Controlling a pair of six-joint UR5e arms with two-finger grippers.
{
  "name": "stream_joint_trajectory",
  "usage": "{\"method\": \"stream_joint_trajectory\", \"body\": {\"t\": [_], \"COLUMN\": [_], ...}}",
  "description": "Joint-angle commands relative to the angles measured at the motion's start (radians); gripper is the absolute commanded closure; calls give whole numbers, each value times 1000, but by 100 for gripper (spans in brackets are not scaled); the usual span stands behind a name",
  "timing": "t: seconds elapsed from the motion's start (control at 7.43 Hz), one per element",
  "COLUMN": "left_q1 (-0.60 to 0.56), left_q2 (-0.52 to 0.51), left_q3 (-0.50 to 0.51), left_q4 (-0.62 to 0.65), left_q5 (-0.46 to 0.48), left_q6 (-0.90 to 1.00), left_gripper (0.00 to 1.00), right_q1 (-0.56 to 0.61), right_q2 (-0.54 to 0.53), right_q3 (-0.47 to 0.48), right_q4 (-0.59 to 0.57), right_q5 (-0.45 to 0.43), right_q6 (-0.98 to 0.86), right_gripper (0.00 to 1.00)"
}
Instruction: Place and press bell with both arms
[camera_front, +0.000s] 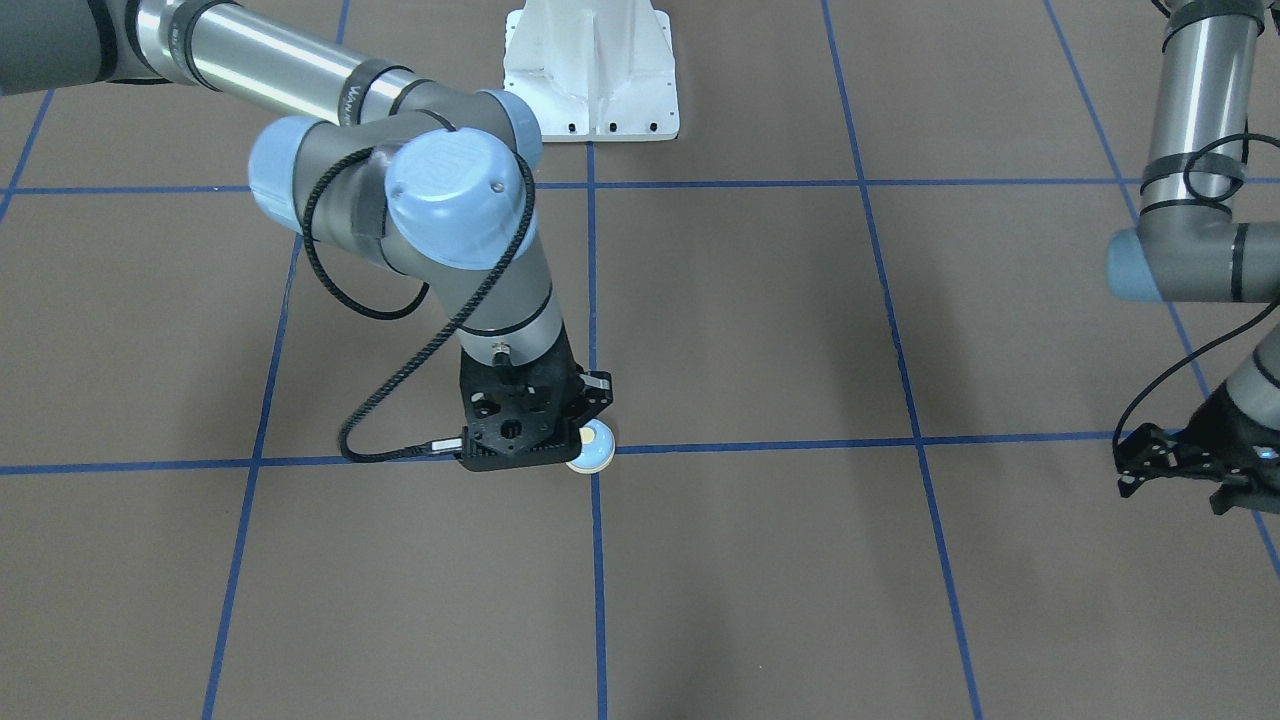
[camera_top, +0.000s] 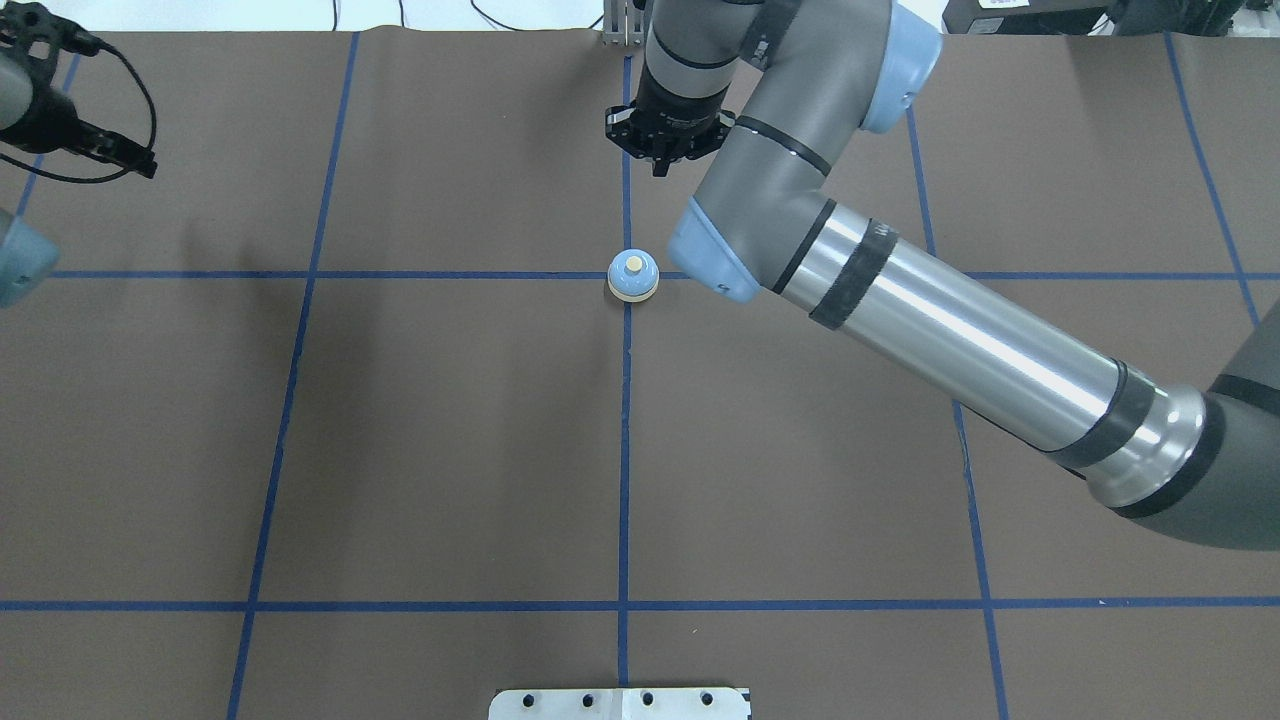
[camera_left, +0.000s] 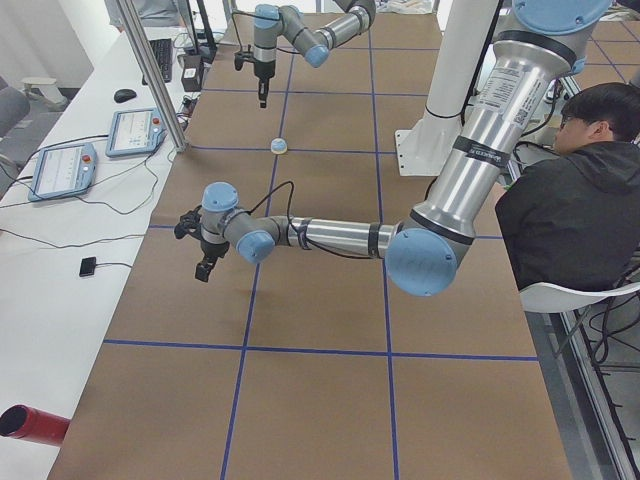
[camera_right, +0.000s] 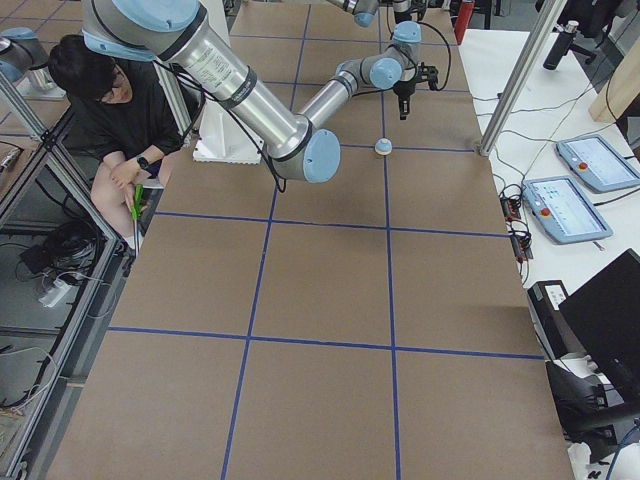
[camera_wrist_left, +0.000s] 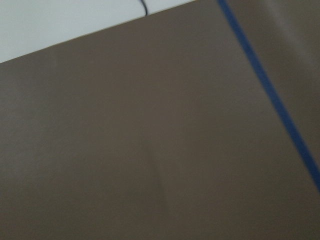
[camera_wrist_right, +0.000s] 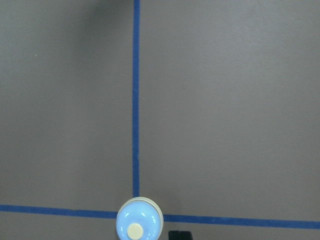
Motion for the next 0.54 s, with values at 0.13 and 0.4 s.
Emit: {"method": "stream_joint_trajectory", "body": {"t": [0.13, 0.4], "left_q1": [-122, -140], "left_q2": [74, 91], "left_q3": [-55, -179], "left_q4": [77, 290], "left_q5": [-139, -144], "left_q6": [74, 132], "left_gripper": [0, 0], "right_q1": [-55, -85], "right_q2": [51, 45], "right_q3": [-150, -155], "right_q4": [99, 99], "right_q5": [-46, -48], "right_q6": [1, 0], "right_gripper": [100, 100]}}
